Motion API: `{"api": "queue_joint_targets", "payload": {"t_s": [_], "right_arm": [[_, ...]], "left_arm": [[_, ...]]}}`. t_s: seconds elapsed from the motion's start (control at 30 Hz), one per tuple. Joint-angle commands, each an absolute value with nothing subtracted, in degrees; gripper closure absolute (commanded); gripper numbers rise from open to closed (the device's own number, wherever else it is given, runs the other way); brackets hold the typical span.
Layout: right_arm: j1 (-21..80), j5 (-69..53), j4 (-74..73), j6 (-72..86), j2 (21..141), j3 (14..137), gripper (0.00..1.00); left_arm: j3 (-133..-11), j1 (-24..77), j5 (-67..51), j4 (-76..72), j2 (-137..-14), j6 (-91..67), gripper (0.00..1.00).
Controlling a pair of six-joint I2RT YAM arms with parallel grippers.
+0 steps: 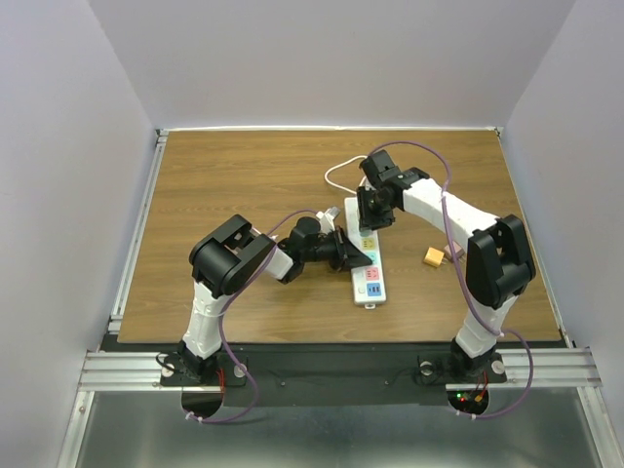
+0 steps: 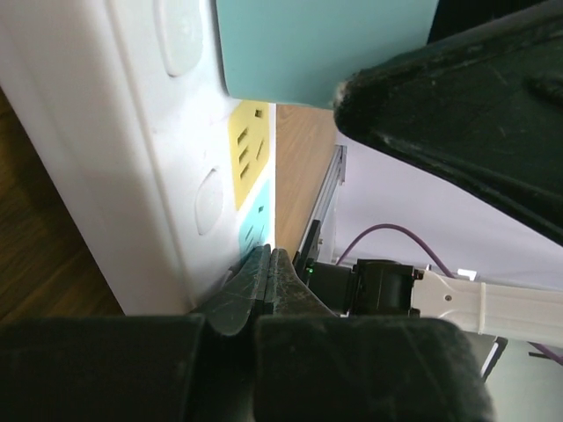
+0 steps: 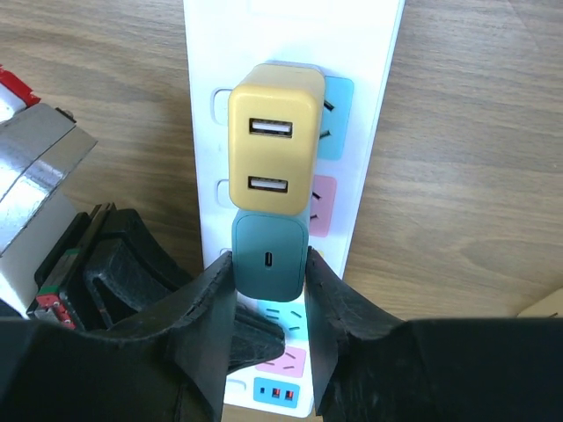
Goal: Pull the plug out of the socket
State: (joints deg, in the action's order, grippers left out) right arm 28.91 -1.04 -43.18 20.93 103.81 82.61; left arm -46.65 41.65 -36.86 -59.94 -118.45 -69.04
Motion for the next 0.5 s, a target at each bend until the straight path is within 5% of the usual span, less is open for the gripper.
{"api": "queue_joint_targets", "payload": {"t_s": [0.0, 0.47], "right_arm": [[29.3, -2.5, -41.4, 20.7, 95.9, 84.9, 1.00], [29.2, -3.3, -42.7, 21.8, 92.6, 86.0, 1.00]], "left_arm": [[-45.5, 41.7, -31.8, -49.0, -121.6, -64.5, 1.00], [-45.8, 41.7, -31.5, -48.9, -122.0, -65.0, 1.00]]}}
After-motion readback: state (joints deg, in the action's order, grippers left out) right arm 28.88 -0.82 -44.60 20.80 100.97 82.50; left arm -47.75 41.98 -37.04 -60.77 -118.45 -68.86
